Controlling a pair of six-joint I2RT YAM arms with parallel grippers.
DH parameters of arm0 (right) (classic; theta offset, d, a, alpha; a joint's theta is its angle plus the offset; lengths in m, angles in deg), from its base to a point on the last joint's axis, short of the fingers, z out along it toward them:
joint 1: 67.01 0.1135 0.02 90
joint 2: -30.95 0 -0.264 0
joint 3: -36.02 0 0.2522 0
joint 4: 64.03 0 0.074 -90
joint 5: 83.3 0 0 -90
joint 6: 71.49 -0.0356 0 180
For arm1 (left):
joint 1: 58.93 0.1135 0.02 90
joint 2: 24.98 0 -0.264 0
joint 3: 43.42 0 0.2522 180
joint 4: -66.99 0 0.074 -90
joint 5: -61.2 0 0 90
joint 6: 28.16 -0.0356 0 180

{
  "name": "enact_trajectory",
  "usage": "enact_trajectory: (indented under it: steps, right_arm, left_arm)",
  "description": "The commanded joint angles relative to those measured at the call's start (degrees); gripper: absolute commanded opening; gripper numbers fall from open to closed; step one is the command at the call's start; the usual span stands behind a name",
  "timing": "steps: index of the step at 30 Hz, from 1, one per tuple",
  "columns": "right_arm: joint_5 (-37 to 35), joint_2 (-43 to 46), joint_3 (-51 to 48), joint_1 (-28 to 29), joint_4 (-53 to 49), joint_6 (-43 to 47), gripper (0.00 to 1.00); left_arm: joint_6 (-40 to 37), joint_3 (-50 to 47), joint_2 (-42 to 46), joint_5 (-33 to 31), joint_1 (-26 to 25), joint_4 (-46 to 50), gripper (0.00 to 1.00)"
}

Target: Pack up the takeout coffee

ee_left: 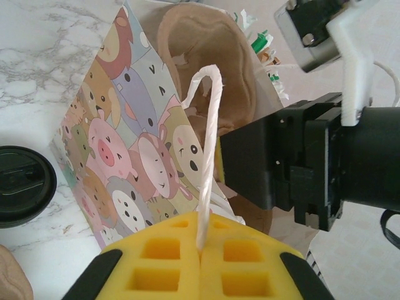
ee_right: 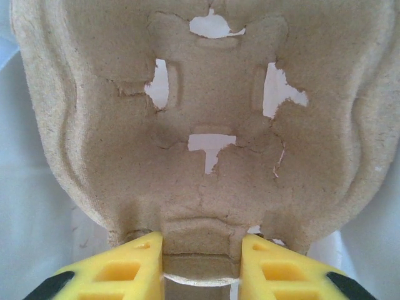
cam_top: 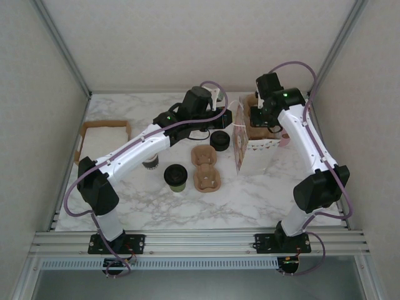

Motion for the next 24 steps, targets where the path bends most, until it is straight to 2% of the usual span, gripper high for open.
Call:
enact_trajectory:
  steps: [1, 24]
  right_arm:
    - [-0.52, -0.65, -1.57, 0.50, 1.15, -0.09, 0.28]
    - [0.45, -5.04, -7.84, 0.95, 4.04, -1.17, 0.28]
  left_arm:
    - [0.47, -0.72, 2.13, -0.82, 0.54, -0.43, 0.04]
    - [0.82, -1.41, 2.35, -0.82, 0.71, -0.97, 0.04]
